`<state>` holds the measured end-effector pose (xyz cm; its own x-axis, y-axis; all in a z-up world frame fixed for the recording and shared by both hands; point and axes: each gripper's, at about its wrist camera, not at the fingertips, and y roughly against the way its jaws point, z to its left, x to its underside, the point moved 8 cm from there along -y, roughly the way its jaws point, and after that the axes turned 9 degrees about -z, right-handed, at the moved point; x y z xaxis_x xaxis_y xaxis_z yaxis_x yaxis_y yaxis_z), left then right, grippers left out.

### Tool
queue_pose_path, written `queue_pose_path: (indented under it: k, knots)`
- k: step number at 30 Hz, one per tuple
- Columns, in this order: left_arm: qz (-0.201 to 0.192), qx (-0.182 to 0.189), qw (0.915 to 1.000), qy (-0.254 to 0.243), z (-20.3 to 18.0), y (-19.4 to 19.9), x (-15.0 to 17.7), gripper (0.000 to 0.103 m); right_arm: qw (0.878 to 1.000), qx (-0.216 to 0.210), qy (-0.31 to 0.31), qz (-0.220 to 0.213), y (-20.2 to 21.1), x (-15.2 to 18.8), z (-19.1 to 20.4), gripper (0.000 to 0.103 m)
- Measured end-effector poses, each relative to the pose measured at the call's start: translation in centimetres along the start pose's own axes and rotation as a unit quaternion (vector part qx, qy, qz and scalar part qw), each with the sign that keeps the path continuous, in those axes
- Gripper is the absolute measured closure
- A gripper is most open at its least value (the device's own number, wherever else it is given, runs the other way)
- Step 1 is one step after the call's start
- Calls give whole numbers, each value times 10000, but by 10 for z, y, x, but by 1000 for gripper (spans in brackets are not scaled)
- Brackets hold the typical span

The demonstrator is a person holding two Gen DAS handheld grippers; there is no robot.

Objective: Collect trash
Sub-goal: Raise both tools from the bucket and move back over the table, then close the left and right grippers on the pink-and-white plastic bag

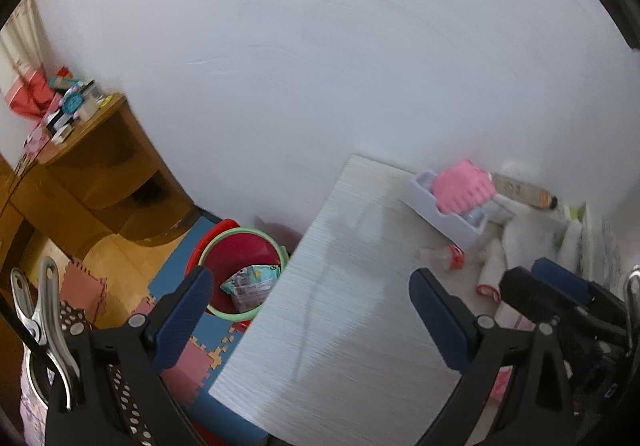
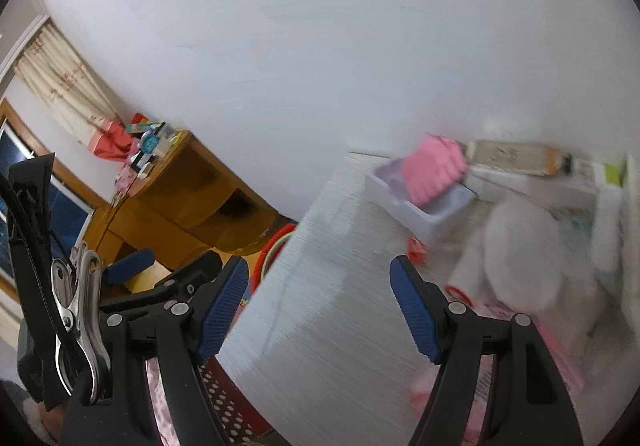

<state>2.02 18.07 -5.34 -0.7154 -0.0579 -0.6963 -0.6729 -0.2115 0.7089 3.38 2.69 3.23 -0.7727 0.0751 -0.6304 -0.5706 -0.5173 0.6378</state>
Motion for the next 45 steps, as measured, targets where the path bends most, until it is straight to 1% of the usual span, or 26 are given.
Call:
queue_pose_path:
  k: [5,10,15,17,20,25,28,32,36,40,42,45]
  knots:
    - [38,259,9992,-287,-30,-3,14,3,9995,314,-23,-68,20,14,-28,28]
    - [89,669,9961,-577,-66,-5,25,3,9977,629,-177,-160,37,29,-59,28]
    - [132,931,9910,-953,-99,-5,37,3,9954,754,-549,-236,47,45,-87,28]
    - [187,987,9892,-1071,-109,-7,43,3,9945,810,-612,-268,51,50,-92,28]
    - [301,1052,9873,-1153,-118,-10,51,3,9932,900,-663,-312,59,58,-100,28]
    - [363,1063,9857,-1257,-126,-14,60,3,9907,1038,-799,-362,70,71,-116,28]
    - [438,1062,9855,-1253,-129,-17,65,3,9887,1135,-897,-388,75,78,-127,28]
    - [442,1094,9853,-1234,-134,-19,68,3,9851,1268,-1058,-490,86,85,-144,28]
    - [484,1280,9832,-1207,-146,-21,74,3,9792,1471,-1243,-641,99,92,-164,28]
    - [581,1554,9794,-1155,-163,-21,82,3,9730,1675,-1480,-576,104,104,-184,28]
    - [610,1684,9766,-1187,-172,-22,87,3,9718,1659,-1581,-552,102,109,-189,28]
    - [689,1720,9741,-1292,-181,-33,98,3,9700,1603,-1778,-418,93,118,-195,28]
